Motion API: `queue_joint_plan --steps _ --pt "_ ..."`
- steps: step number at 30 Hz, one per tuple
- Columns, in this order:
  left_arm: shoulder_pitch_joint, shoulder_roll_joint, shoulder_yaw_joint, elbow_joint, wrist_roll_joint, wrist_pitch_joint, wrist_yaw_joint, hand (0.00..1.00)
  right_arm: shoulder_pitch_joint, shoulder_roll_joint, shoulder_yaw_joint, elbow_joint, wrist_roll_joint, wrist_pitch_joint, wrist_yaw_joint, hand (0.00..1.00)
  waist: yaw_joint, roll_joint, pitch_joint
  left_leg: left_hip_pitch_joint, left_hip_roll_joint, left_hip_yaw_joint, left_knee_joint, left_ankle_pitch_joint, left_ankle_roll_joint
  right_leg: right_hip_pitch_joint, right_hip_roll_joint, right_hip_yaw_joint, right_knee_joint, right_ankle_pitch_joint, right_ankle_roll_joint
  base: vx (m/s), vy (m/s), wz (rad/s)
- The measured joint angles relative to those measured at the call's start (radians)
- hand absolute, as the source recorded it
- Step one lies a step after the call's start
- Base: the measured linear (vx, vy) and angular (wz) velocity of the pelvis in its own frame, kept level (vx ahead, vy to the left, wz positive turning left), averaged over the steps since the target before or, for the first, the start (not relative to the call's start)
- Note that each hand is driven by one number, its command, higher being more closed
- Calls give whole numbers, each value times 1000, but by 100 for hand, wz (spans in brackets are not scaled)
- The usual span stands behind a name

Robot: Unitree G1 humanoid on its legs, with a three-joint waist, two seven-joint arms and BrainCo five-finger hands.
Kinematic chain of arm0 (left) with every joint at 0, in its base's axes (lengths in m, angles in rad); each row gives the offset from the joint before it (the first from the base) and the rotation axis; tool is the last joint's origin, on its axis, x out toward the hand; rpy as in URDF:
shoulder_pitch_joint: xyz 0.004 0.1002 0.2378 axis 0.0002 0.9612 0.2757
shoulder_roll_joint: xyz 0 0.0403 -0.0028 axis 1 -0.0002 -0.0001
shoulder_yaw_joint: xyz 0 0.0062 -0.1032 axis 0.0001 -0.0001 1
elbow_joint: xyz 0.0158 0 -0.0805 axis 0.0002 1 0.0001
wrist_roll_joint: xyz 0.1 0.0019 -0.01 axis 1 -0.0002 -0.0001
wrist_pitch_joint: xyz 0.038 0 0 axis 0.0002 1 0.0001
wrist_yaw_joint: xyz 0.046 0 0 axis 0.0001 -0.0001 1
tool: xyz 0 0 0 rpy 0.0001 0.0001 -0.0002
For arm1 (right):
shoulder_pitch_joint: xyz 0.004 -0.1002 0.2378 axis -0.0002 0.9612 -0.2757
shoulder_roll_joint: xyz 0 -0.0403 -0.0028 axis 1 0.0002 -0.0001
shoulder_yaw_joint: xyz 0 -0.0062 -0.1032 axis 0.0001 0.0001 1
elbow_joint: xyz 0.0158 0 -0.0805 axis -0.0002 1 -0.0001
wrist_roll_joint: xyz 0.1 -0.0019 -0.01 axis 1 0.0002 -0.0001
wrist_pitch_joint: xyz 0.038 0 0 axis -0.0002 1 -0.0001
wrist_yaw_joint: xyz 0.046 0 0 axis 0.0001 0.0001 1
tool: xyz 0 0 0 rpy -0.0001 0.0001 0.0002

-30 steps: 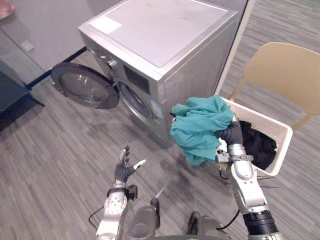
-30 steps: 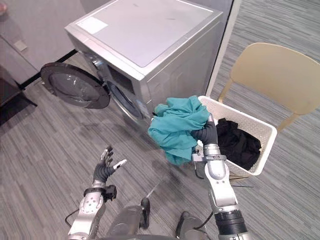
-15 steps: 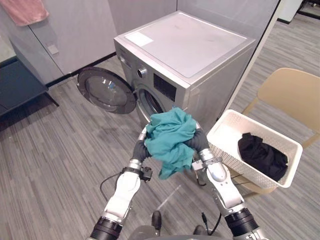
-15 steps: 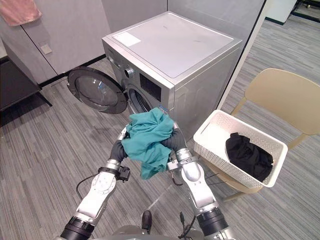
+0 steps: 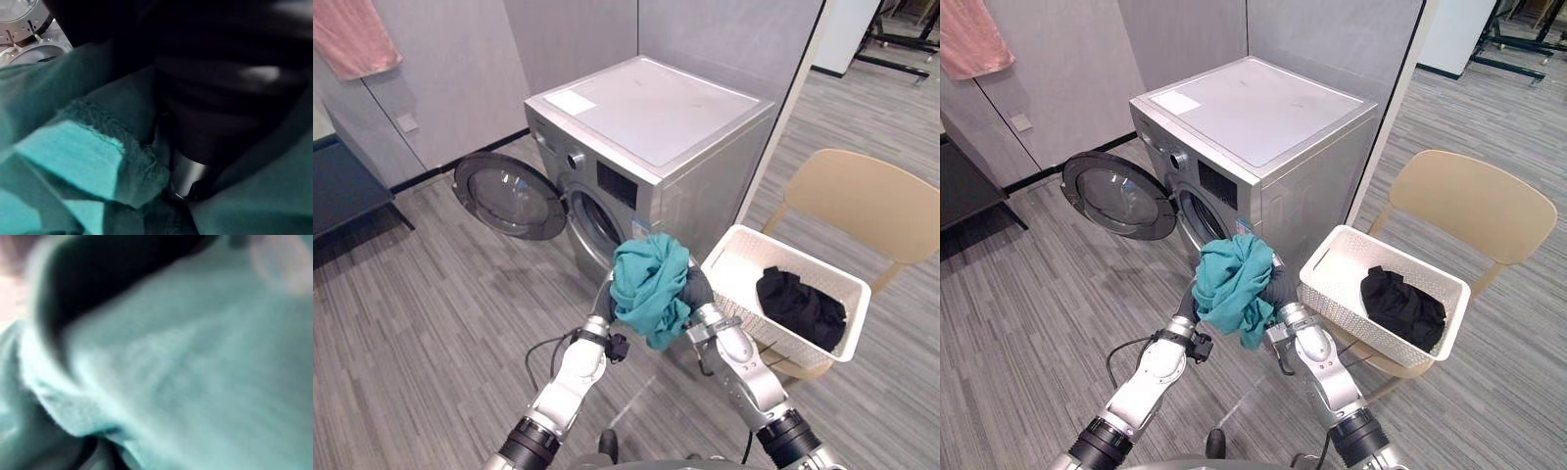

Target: Pick up the laundry basket with both hands and put the clothes into the washing machine.

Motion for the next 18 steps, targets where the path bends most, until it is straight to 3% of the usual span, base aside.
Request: queue_joint_plan --steps 4,10,16,18 --pt "38 -44 100 0 -11 5 8 100 74 8 -17 -36 -111 -2 0 0 0 -1 -1 0 -1 1 0 0 0 -1 6 0 -2 -1 -2 12 -8 0" --pt "120 -115 238 -91 -39 3 24 100 183 41 -155 -56 -314 2 -17 0 1 -4 -2 -17 -8 -14 0 1 0 -2 6 -18 -6 -2 -1 31 -4 10" --pt "215 -122 378 -113 -52 1 25 100 275 40 -375 -30 -385 3 -87 0 6 -16 1 -146 -37 -133 37 24 4 -56 -33 -161 57 -55 5 7 -25 74" --pt "248 -131 421 -114 -78 1 25 100 282 47 -448 57 -408 6 -111 0 7 -30 5 -184 -36 -9 42 -38 106 -48 -79 -267 68 -70 -2 17 10 121"
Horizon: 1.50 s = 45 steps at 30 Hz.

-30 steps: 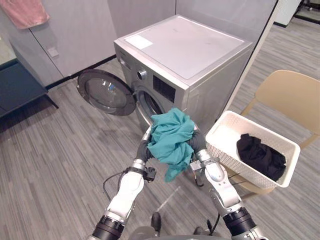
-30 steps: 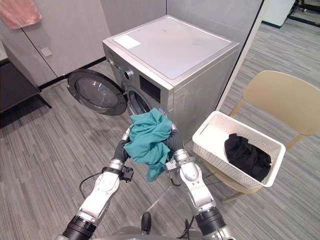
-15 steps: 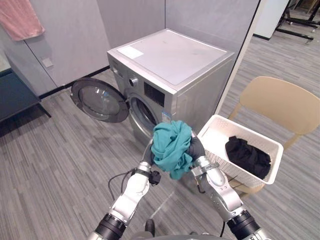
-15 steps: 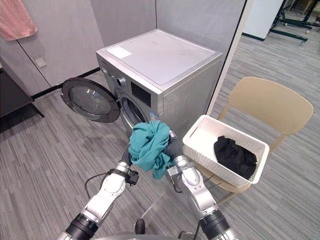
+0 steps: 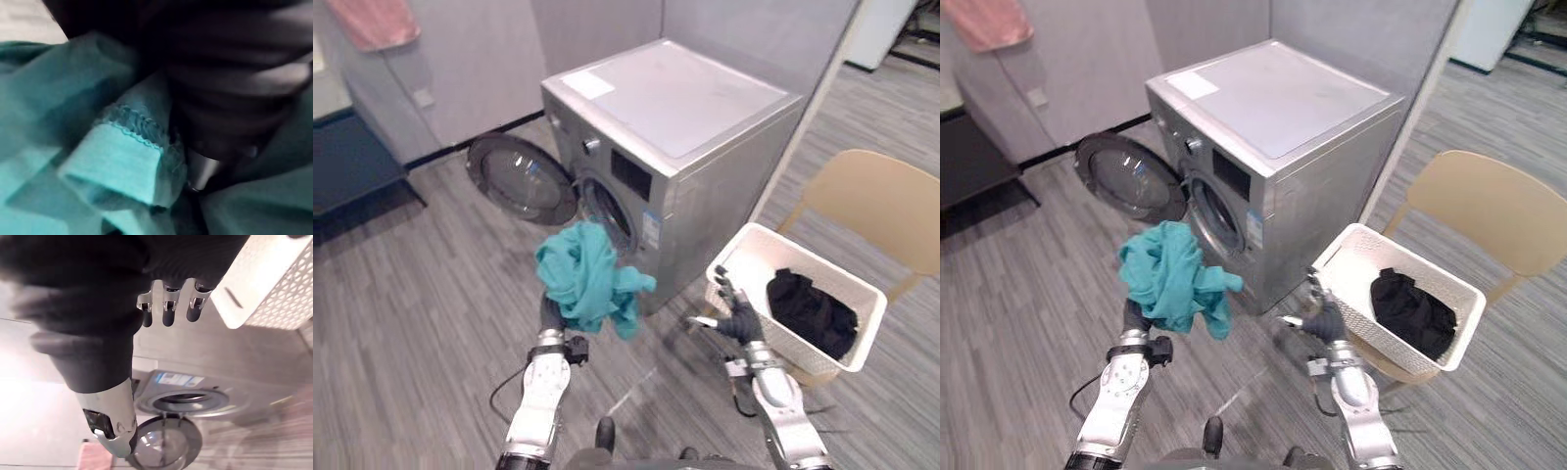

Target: Pick up the laundry basket with both hands and put the clothes into the washing machine.

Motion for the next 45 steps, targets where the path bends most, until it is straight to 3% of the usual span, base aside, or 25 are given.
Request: queue_joint_plan --steps 1,2,3,6,9,10,12,13,14,15,19,22,23,25,26,27,29,32,34,35,37,38,41,43,45 --pt "2 -1 3 0 0 0 -1 100 1 3 -17 23 -6 1 -3 0 -4 -7 3 -12 4 70 16 -16 23 3 -16 -28 -1 1 0 76 45 127" --pt "5 -10 6 0 -1 0 -6 100 -4 0 -45 83 -14 4 -15 0 -5 -18 12 -43 28 228 65 -22 30 3 -38 -73 6 1 0 151 78 121" --pt "16 -21 8 0 -2 -1 -8 100 -19 -16 -59 156 -22 21 -23 0 0 8 5 -50 57 356 110 -20 33 8 -44 -103 15 1 0 171 101 108" --pt "44 -24 17 3 -17 -1 -20 100 -59 -11 -73 307 -35 40 -24 0 2 -1 19 -45 43 363 136 -7 -9 31 -75 -116 26 -7 20 187 96 59" --pt "84 -24 31 17 -20 2 -56 100 -100 19 -79 491 -63 54 -23 0 27 -29 36 -43 -5 348 203 -98 -4 61 -139 -119 77 -24 84 171 183 39" --pt "111 -25 30 28 -20 5 -75 100 -99 18 -96 555 -70 74 -24 0 22 -26 38 -37 -36 314 244 -160 12 54 -213 -101 211 -34 67 238 270 63" --pt "132 -24 27 29 -20 9 -77 100 -84 15 -104 582 -70 92 -31 0 6 -30 47 -14 -62 276 265 -193 34 -19 -275 19 425 12 -53 242 257 69" --pt "134 -17 25 31 -20 8 -77 100 -77 17 -104 608 -69 96 -36 0 -9 -13 58 8 -62 241 277 -209 42 -72 -250 142 523 -10 -38 234 162 80" --pt "124 -2 30 45 -19 9 -74 100 -82 23 -105 628 -68 103 -42 0 -30 -7 82 44 -60 198 266 -215 50 -119 -177 241 577 -70 -5 295 140 92" --pt "119 18 27 50 -19 12 -75 100 -84 25 -106 641 -68 104 -45 0 -41 -10 101 87 -64 172 238 -217 53 -170 -117 282 576 -100 -3 293 112 74" --pt "86 31 -14 76 -18 16 -78 100 -77 24 -116 647 -67 110 -48 0 -85 -10 116 193 -100 109 162 -230 37 -327 -28 256 387 -88 9 345 58 66" --pt "48 35 -91 92 -17 16 -98 100 -62 24 -116 644 -67 109 -49 0 -105 -24 110 258 -133 81 164 -281 -4 -371 -20 215 228 4 -41 541 -11 77" --pt "47 35 -122 93 -17 16 -110 100 -57 27 -116 641 -67 110 -47 0 -121 -23 104 281 -131 72 203 -313 -40 -346 -20 208 209 74 -95 645 -80 83" --pt "48 13 -152 100 -18 20 -120 100 -60 33 -110 609 -67 116 -44 0 -128 4 111 217 -65 145 449 -335 -76 -268 18 177 179 86 -119 670 -101 34" --pt "53 -3 -150 100 -18 22 -137 100 -47 34 -92 539 -67 115 -43 0 -120 17 117 139 9 204 716 -298 -104 -193 68 185 131 73 -127 662 -90 -56" --pt "55 -17 -151 98 -19 23 -144 100 -36 32 -79 473 -67 110 -44 0 -94 20 119 82 95 234 937 -249 -101 -125 116 222 93 58 -136 660 -72 -78" --pt "53 -20 -172 91 -18 24 -163 100 -36 34 -70 401 -67 102 -46 0 -75 8 124 16 160 248 1115 -275 -71 -29 153 288 46 33 -132 567 -28 -91" --pt "42 -40 -199 82 -18 24 -183 100 -43 34 -71 377 -66 97 -51 0 -35 -19 130 -87 178 249 1034 -318 -9 34 143 430 5 21 -118 486 101 -122" --pt "40 -36 -203 83 -17 24 -184 100 -52 44 -68 391 -67 102 -56 0 -26 -18 133 -125 145 188 898 -318 -10 53 124 499 -1 15 -106 280 189 -122" --pt "40 -35 -205 86 -13 25 -183 100 -60 55 -70 408 -67 106 -67 0 -30 -28 139 -144 109 104 772 -313 -18 60 105 553 3 4 -78 317 316 -147" --pt "38 -40 -208 99 -6 24 -181 100 -58 53 -69 432 -67 106 -70 0 -28 -12 136 -127 79 -40 548 -262 -82 61 96 642 27 -28 -16 318 426 -163" --pt "34 -56 -219 130 2 25 -176 100 -57 39 -72 449 -68 108 -79 0 -27 43 129 -94 111 -116 436 -149 -164 50 130 717 67 -78 47 301 537 -157" --pt "14 -8 -218 171 2 40 -175 100 -36 99 -55 464 -68 113 -84 0 -28 -48 111 -60 83 40 484 -231 -111 27 56 812 83 -76 84 234 402 -129" --pt "22 -4 -219 168 2 40 -175 100 -29 108 -47 465 -68 113 -84 0 -31 -67 100 -27 86 129 483 -261 -85 13 28 816 61 -34 105 171 289 -141" --pt "22 13 -213 163 1 40 -175 100 -54 107 -28 489 -69 107 -84 0 -28 -66 100 57 102 273 418 -276 -72 -35 -4 700 79 28 105 114 226 -173"
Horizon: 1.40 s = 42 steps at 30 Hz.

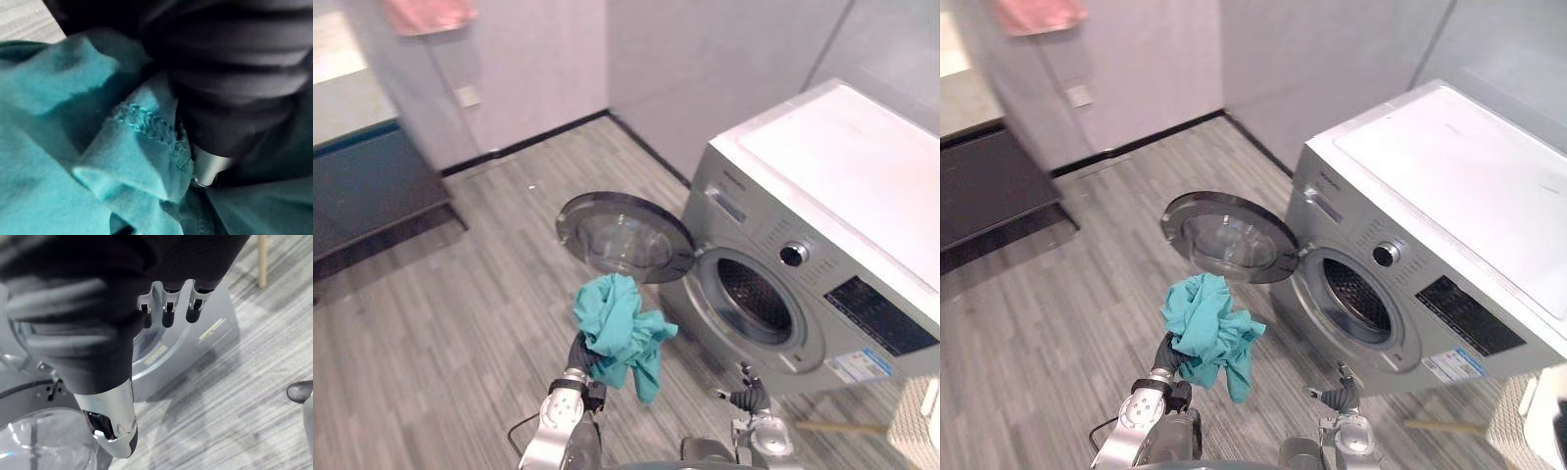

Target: Pick up the laundry basket with both hands and put the clothes into the washing machine.

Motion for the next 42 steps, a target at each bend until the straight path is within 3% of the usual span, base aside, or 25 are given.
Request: queue_joint_plan --steps 3,6,7,8,10,12,13,14,16,17,19,20,21,22,23,24,26,29,33,36,38,40,42 --pt "-16 37 9 0 0 0 2 100 -44 -4 7 61 0 -1 0 0 -24 11 6 82 7 127 -89 -1 -2 -71 -38 -236 45 23 -29 95 127 -143" --pt "-22 46 31 0 0 2 19 100 -77 -18 7 119 -1 4 1 0 -33 19 11 134 41 223 -109 -20 -31 -132 -30 -421 73 9 -64 132 10 -108" --pt "-24 56 33 0 0 3 19 100 -80 -28 11 130 -5 5 0 0 -36 18 11 164 54 262 -109 -30 -48 -148 -25 -518 55 23 -95 229 -25 -69" --pt "-24 64 43 11 0 3 19 100 -79 -41 19 142 -13 5 0 0 -42 18 10 182 50 267 -102 -34 -54 -143 -14 -550 40 39 -152 356 -54 -59" --pt "-30 45 44 14 2 6 18 100 -80 -74 18 153 -21 6 0 0 -55 47 6 185 86 235 -61 -32 -56 -130 21 -532 44 22 -151 435 -144 -52" --pt "-42 29 48 17 2 8 18 100 -79 -103 15 155 -21 9 0 0 -58 84 27 121 165 190 195 -13 -40 -79 55 -515 26 -4 -155 355 -174 -47" --pt "-41 25 48 17 2 8 18 100 -73 -106 15 154 -20 11 0 0 -58 89 31 101 187 163 285 18 -10 -49 66 -506 14 -10 -156 297 -104 -45" --pt "-37 15 46 17 2 9 18 100 -60 -105 15 152 -20 13 -1 0 -48 86 36 39 216 89 477 70 3 20 74 -483 -14 -21 -160 283 -44 -49" --pt "-38 -3 39 16 1 8 16 100 -57 -101 12 147 -18 14 -5 0 -31 76 44 -28 218 20 631 29 9 74 72 -448 -29 -24 -163 261 23 -58" --pt "-44 -6 36 15 1 6 16 100 -59 -100 3 145 -17 13 -7 0 -26 71 46 -97 190 -24 656 13 15 101 62 -425 -42 -25 -161 231 109 -69" --pt "-48 -4 37 15 1 6 20 100 -70 -96 -4 146 -16 13 -10 0 -11 68 48 -168 151 -65 560 12 16 103 44 -396 -43 -33 -146 219 176 -66" --pt "-50 -7 37 16 2 6 20 100 -70 -98 -5 158 -12 13 -21 0 -4 72 49 -199 106 -107 388 19 13 104 38 -374 -33 -51 -107 217 269 -52" --pt "-38 -10 35 16 2 6 22 100 -64 -106 -6 165 -8 13 -24 0 -4 98 45 -182 86 -151 216 55 -7 105 53 -359 -9 -73 -72 226 267 -42" --pt "-37 -5 35 27 3 6 22 100 -74 -97 -8 180 -7 15 -25 0 2 90 49 -151 76 -165 194 26 -26 103 47 -344 -3 -80 -62 211 261 -5" --pt "-41 26 26 45 9 11 22 100 -80 -71 -10 206 -7 20 -25 0 -6 46 54 -124 36 -169 136 25 -21 100 24 -330 -15 -72 -68 146 170 12" --pt "-40 51 27 45 11 11 25 100 -73 -63 -10 217 -7 19 -25 0 -1 29 53 -121 16 -168 120 26 -20 104 13 -319 -37 -65 -66 125 159 18" --pt "-32 78 28 57 12 12 39 100 -88 -66 -17 222 -8 19 -25 0 0 21 52 -121 4 -164 122 26 -20 120 2 -302 -68 -43 -57 108 130 5" --pt "-18 88 38 63 17 12 40 100 -123 -72 -21 223 -6 9 -25 0 2 28 56 -120 -1 -146 114 26 -19 117 -4 -279 -100 -27 -34 35 70 -14" --pt "-21 86 46 95 24 12 40 100 -129 -81 -21 224 3 5 -26 0 1 37 61 -114 14 -124 99 26 -19 95 9 -251 -78 -25 -31 -30 2 -24" --pt "-51 72 39 96 24 12 41 100 -163 -112 -20 225 18 5 -39 0 -5 56 125 -146 27 -125 129 25 -19 0 9 -233 54 -27 -31 -133 21 -21" --pt "-103 71 39 90 22 9 51 100 -201 -132 -20 219 23 5 -52 0 -6 55 175 -242 37 -125 223 -4 -2 -130 -9 -224 213 -71 -33 -256 32 -18" --pt "-152 60 50 64 20 8 84 100 -216 -133 -18 168 33 8 -72 0 -1 38 226 -370 42 -138 398 -82 4 -257 -47 -207 397 -195 -21 -282 -2 -2" --pt "-180 48 65 43 19 9 106 100 -225 -131 -7 119 52 12 -84 0 -4 43 256 -479 54 -155 534 -131 12 -365 -63 -195 544 -259 -24 -259 0 6"
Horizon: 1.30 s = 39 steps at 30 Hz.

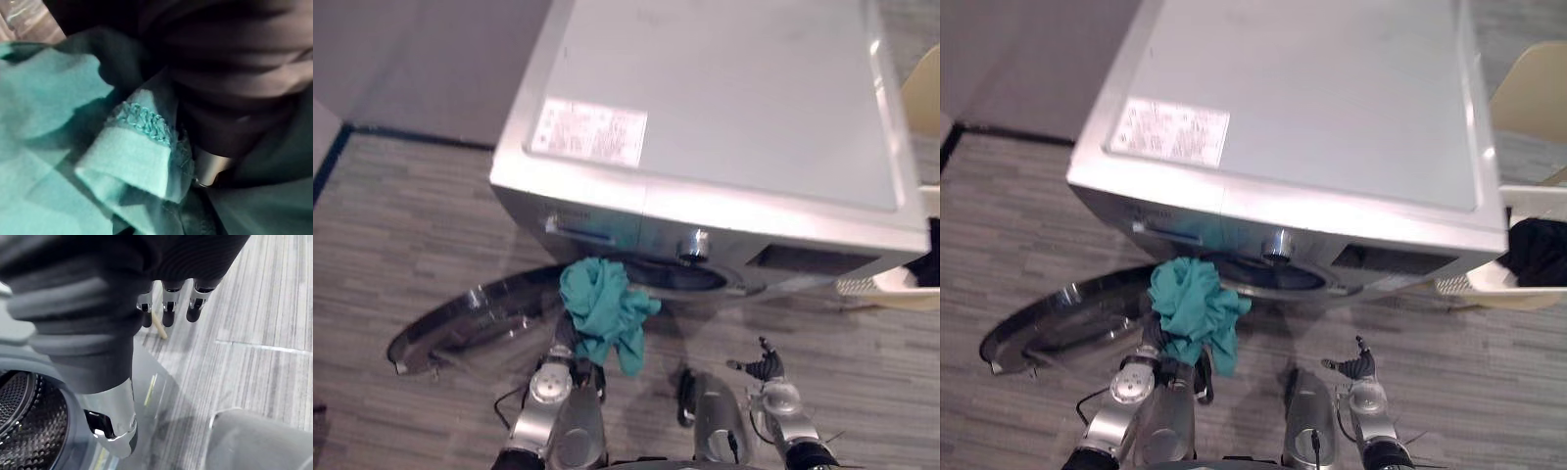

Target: Pick up the laundry basket with both hands and put the clothes into the washing machine.

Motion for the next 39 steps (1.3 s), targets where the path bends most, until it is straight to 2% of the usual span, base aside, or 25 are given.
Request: queue_joint_plan --steps 2,6,10,14,18,20,23,26,28,29,30,33,39 --pt "-35 -4 2 -29 0 0 26 100 -9 12 5 -74 16 5 -14 0 3 -4 15 -149 11 -13 133 -32 13 -154 -14 23 158 -61 -2 -233 -11 8" --pt "-102 -45 10 -79 1 1 69 100 -44 50 3 -198 48 9 -54 0 9 -9 43 -409 36 -54 343 -65 15 -412 -17 49 394 -122 -8 -149 -19 -1" --pt "-176 -75 7 -84 1 9 94 100 -60 56 -21 -291 50 4 -77 0 12 -11 51 -568 69 -59 504 -106 23 -592 -7 102 567 -163 0 -102 -33 -25" --pt "-287 -88 -19 -84 3 24 128 100 -90 43 -56 -348 59 -14 -111 0 0 -12 51 -692 108 -57 634 -149 28 -747 27 161 696 -187 9 -63 -48 -30" --pt "-414 -90 -68 -84 22 31 158 100 -92 56 -68 -404 81 -25 -120 0 -9 -18 56 -752 140 -56 700 -168 25 -829 58 192 759 -191 13 -28 -62 -30" --pt "-502 -91 -92 -83 26 32 186 100 -93 66 -64 -433 84 -40 -121 0 -26 -21 57 -782 143 -61 725 -172 24 -863 64 200 785 -194 17 -6 -80 -11" --pt "-641 -83 -77 -56 47 33 236 100 -94 82 -63 -467 88 -58 -126 0 -38 -23 58 -809 170 -61 762 -180 32 -900 82 213 814 -194 17 14 -65 -21" --pt "-838 -28 -22 35 60 52 286 100 -98 89 -59 -489 90 -73 -137 0 -63 -28 61 -840 177 -72 784 -182 32 -930 95 214 831 -193 15 14 -52 -12" --pt "-968 34 19 102 60 68 319 100 -116 97 -56 -485 91 -85 -138 0 -76 -49 72 -848 191 -73 792 -182 32 -942 105 215 838 -188 7 5 -47 -16" --pt "-1050 85 36 147 60 73 335 0 -128 97 -54 -485 92 -95 -138 0 -86 -57 76 -862 194 -77 794 -182 31 -954 109 212 838 -184 1 8 -44 -15" --pt "-1130 133 40 197 62 82 347 0 -135 94 -59 -485 95 -105 -139 0 -92 -64 81 -873 196 -78 796 -181 32 -969 112 212 839 -179 2 12 -41 -12" --pt "-1287 210 43 316 117 113 347 0 -140 92 -67 -457 101 -120 -136 0 -101 -72 90 -898 206 -85 803 -181 32 -984 119 206 839 -177 4 30 -34 -8" --pt "-1385 239 60 400 228 158 320 0 -143 91 -66 -446 120 -143 -112 0 -112 -80 111 -928 205 -101 800 -181 32 -999 118 188 830 -177 4 46 -25 -1"
